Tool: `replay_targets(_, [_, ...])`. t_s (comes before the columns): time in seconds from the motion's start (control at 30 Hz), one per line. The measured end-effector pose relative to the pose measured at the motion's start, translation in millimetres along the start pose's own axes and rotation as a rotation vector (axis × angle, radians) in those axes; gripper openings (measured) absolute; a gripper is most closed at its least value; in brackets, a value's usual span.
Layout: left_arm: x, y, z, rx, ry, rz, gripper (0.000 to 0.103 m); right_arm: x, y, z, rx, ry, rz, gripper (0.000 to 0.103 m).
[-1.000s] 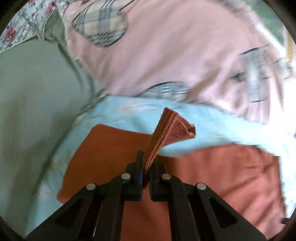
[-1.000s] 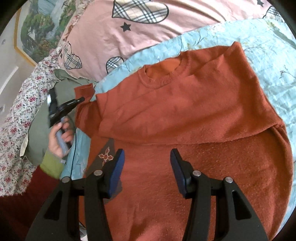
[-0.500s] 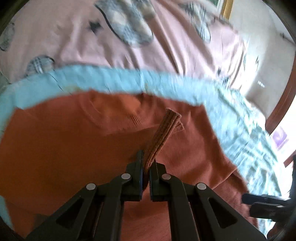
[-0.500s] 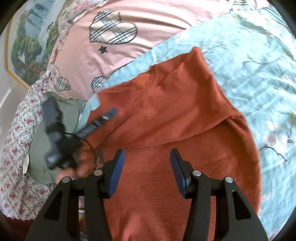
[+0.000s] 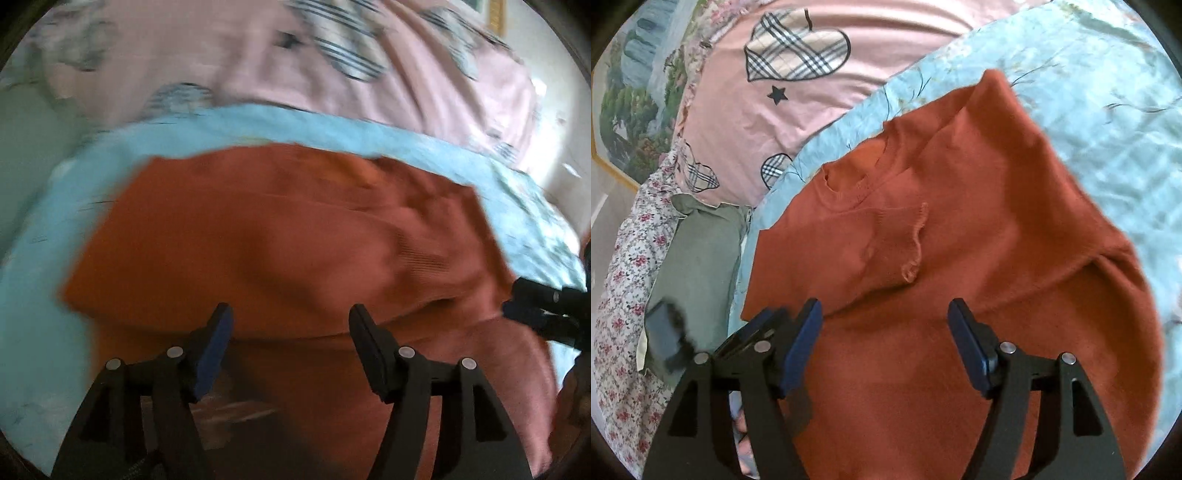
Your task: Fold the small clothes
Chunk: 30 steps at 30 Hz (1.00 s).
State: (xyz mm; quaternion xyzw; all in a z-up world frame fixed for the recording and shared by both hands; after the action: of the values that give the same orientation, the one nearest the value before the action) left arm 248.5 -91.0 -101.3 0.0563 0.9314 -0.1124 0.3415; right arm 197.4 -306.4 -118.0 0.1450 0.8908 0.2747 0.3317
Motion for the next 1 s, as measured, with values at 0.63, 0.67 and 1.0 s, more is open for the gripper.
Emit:
replay_targets(0.63, [-19.6, 126.8, 46.9, -0.263, 0.047, -0.139, 0.065, -77.9, -20.2, -41.3, 0.114, -0.166, -0.096, 0.008])
replay_targets(0.67, [-18.9, 125.7, 47.4, -0.26, 0.049, -0.138, 0.063, -74.2, -34.3, -41.5, 0.135, -0.153, -0.078, 0.008])
replay_targets(1.0, [-16.7, 129.0, 41.1, -0.25, 0.043, -0.168, 0.058, -81.8, -34.9, -62.0, 0.108, -0.214, -0.115, 0.008])
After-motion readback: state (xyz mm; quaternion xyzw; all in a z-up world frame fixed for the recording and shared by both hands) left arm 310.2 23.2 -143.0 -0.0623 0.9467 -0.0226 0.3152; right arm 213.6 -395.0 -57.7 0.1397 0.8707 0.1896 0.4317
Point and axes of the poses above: each gripper's, at about its wrist camera, not at the fingertips, and z roughly the way its jaws point, y to its left, x to its underside, the point moved 8 cm from there along z, roughly the way its jaws point, and after that the axes turned 9 degrees about -z, right-handed, at the moved point
